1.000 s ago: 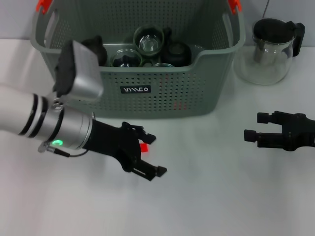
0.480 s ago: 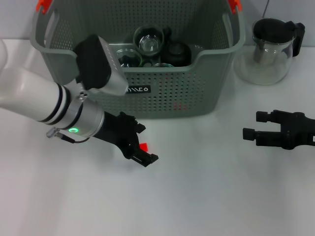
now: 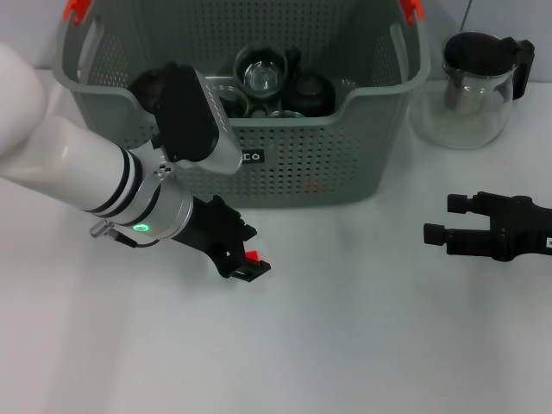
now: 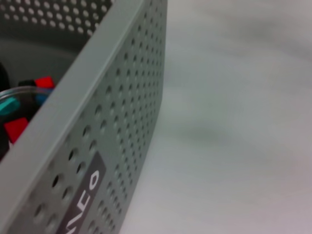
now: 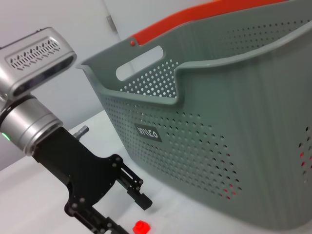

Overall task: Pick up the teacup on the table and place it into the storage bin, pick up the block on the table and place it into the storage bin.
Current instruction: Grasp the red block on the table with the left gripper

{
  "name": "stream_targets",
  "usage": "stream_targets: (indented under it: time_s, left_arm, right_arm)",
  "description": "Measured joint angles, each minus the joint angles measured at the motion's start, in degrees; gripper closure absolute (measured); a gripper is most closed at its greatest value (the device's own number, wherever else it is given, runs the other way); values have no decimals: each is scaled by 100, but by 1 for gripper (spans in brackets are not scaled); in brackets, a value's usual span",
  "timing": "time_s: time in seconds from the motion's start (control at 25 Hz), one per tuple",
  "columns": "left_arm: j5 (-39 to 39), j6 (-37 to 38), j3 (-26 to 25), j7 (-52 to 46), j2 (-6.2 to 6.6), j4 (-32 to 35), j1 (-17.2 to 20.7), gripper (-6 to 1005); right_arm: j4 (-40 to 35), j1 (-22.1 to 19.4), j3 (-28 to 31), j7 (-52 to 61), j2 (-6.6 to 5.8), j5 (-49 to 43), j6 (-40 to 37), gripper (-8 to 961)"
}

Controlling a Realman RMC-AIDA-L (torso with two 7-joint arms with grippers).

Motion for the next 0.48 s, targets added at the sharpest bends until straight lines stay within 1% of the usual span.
stream_targets:
  time_s: [0.16,0.32,0.48]
  left_arm:
    - [89,-156,187,-84,-1,-47,0,382]
    - [94,-221,261,-92,1,-105,-9,455]
    - [95,-256,297,-99,3,-151,-15,464]
  right_arm:
    - [0,2,0,-5,8,0,31,17]
    - [0,6,0,-22,12,0,40,17]
    - [0,9,4,-26,11,-1,41,17]
